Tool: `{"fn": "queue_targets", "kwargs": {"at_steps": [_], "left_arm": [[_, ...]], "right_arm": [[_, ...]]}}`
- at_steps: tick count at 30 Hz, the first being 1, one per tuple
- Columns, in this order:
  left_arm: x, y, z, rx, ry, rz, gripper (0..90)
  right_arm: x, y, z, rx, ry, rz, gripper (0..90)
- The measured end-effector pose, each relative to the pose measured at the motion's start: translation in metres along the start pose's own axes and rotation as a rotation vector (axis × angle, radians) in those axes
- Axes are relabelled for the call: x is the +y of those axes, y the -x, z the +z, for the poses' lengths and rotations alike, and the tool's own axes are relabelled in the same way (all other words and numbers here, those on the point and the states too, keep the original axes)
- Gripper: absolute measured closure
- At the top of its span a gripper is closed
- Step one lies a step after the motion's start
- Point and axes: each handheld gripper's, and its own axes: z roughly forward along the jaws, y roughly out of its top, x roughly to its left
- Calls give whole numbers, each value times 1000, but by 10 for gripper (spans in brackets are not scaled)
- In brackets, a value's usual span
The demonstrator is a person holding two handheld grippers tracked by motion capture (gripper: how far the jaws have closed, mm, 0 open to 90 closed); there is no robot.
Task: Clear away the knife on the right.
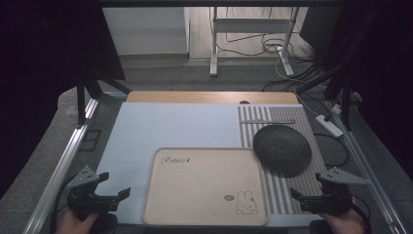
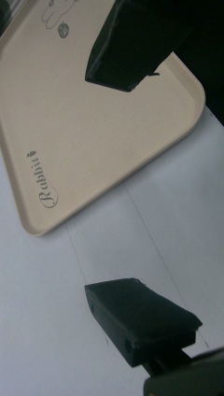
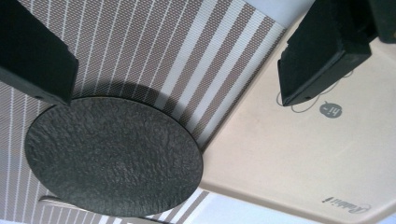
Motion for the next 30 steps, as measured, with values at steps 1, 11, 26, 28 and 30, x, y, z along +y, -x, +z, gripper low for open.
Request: {"fn": "queue_targets", "kwargs": {"at_steps": [1, 11, 26, 28, 30], "left_arm": [[0, 0, 0, 0, 0, 0, 38], [0, -1, 0, 8, -3, -15, 46], [0, -1, 1, 26, -18, -31, 41], [1, -1, 1, 26, -18, -30, 41], [1, -1, 1, 25, -18, -29, 41]], "right_arm": [[0, 1, 0, 10, 0, 4, 0], [1, -2, 3, 25, -25, -23, 0], [2, -3, 6, 48, -53, -42, 0], [3, -3, 6, 50, -58, -40, 0], [3, -3, 7, 50, -63, -39, 0]]}}
